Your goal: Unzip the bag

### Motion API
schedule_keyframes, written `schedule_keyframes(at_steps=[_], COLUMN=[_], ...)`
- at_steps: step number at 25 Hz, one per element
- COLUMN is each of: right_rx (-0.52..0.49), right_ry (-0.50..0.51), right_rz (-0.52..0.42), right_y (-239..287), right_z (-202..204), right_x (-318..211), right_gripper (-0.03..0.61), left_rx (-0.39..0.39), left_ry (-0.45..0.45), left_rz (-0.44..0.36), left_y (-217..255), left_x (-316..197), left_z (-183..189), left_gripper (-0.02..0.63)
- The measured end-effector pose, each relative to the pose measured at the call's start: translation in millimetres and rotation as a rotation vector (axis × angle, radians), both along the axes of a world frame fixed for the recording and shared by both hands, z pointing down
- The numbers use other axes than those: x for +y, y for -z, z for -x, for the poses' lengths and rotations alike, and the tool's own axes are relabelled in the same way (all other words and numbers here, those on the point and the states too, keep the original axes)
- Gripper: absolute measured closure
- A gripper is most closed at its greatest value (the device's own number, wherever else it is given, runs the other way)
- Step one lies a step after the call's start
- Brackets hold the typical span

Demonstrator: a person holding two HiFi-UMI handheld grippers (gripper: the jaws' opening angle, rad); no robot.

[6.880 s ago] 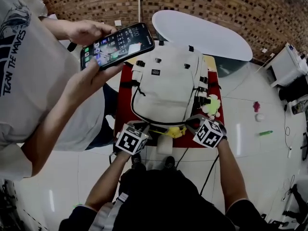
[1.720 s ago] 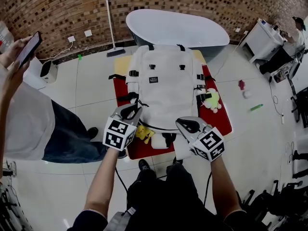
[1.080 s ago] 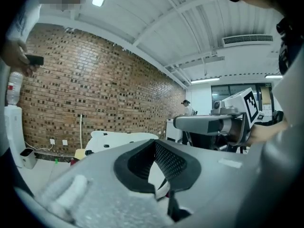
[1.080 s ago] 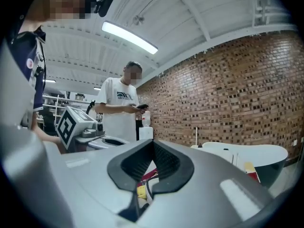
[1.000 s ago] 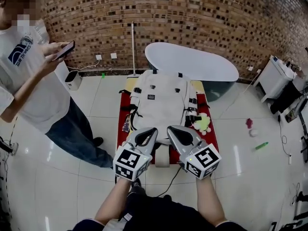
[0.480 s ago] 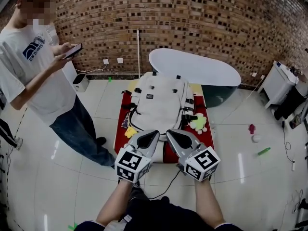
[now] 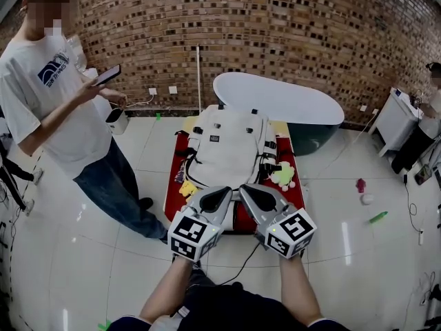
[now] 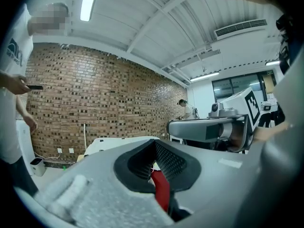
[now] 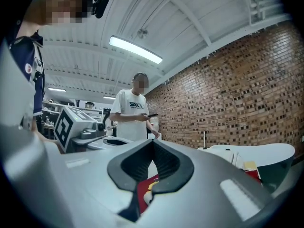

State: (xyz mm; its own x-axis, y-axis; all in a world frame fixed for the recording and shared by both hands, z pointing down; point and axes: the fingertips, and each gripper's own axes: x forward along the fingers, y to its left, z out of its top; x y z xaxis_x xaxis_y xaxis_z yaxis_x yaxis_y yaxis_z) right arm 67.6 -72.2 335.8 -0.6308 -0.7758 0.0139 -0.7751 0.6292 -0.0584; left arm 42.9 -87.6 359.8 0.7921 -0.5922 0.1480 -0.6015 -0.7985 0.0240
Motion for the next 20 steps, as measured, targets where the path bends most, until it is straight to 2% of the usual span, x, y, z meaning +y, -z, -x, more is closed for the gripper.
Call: schedule_keyframes(at_steps=[8, 20], right_rx=[0.009, 0.001], right_ry=[0.005, 0.011], right_rz=[-0.014, -0.019], right_y=[4.7, 4.4], right_z=[3.4, 2.0], right_x=[5.5, 9.8], right_gripper=[0.574, 0.574], left_rx=[0.005, -0.002], left_ry=[0.008, 0.005], left_rz=[-0.021, -0.006], left_y=[2.6, 0.1], left_x=[3.3, 9.9], left_z=[3.9, 2.1], left_gripper=[0.611, 0.611])
